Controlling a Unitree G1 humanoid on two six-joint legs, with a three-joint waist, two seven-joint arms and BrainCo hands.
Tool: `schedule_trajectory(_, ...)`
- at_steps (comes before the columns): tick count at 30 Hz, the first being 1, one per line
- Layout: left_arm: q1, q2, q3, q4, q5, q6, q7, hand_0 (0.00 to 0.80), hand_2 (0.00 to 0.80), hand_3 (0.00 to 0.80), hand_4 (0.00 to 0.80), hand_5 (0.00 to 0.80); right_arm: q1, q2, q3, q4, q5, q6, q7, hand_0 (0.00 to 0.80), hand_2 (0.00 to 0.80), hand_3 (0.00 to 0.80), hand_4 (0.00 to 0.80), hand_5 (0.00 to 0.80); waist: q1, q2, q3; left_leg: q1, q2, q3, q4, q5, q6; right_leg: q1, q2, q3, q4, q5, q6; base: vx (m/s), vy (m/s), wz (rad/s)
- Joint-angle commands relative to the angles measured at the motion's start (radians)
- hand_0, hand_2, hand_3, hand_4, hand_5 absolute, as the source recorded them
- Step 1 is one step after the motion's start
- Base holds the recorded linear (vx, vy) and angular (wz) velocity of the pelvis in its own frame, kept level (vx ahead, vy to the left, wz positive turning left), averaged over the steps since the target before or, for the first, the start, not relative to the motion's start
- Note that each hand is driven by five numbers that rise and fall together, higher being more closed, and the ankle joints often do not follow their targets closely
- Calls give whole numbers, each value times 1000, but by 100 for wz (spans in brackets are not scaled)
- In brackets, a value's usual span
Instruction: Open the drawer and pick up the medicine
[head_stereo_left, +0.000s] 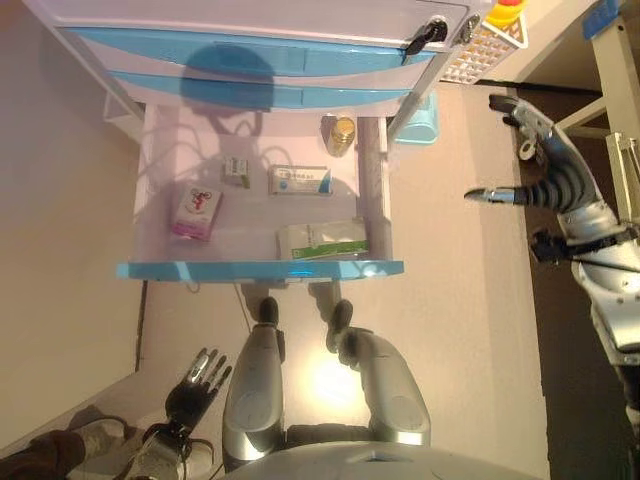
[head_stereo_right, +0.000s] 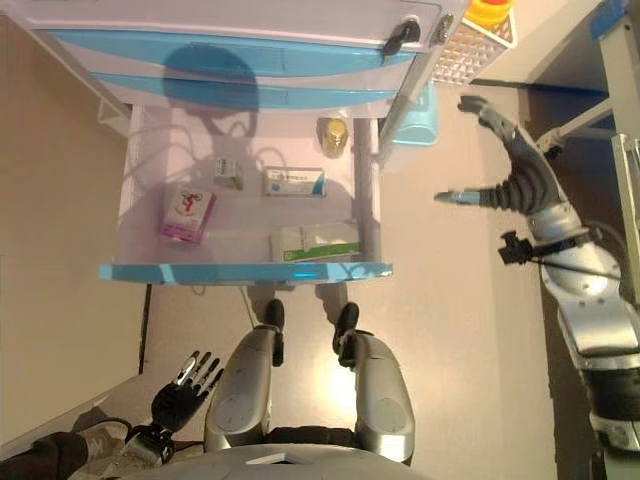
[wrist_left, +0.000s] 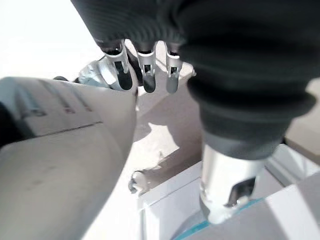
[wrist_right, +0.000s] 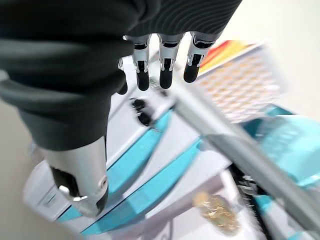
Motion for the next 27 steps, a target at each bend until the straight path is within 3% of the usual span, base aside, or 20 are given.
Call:
schedule_trajectory(1,47,36,-45,6,14,-20,15,0,0,0,0,0,-89,-34,58,-34,18,21,51,0,0,0,0,0,30,-6,-85,54,-53,35,-216,27,46,10,-39,6,100,-21,116,16,-7,3)
schedule_trajectory(7,39,52,-51,-21,5,-9,34,0,0,0,0,0,-234,-58,171,1,16,76,103,0,0,0,0,0,68,-14,-78,44,-63,17,-205,24,49,28,-38,-8,77,-26,108,23,-7,6)
schedule_trajectory(15,35,58,-69,-42,10,4,54,0,0,0,0,0,-391,-21,318,93,8,118,152,0,0,0,0,0,114,-13,-68,40,-77,-12,-193,23,49,55,-41,-27,56,-35,99,33,1,13)
schedule_trajectory(27,32,52,-82,-69,22,29,72,0,0,0,0,0,-548,48,473,239,-149,152,166,0,0,0,0,0,168,11,-51,25,-97,-51,-181,34,47,59,-54,-50,63,-56,85,26,24,12)
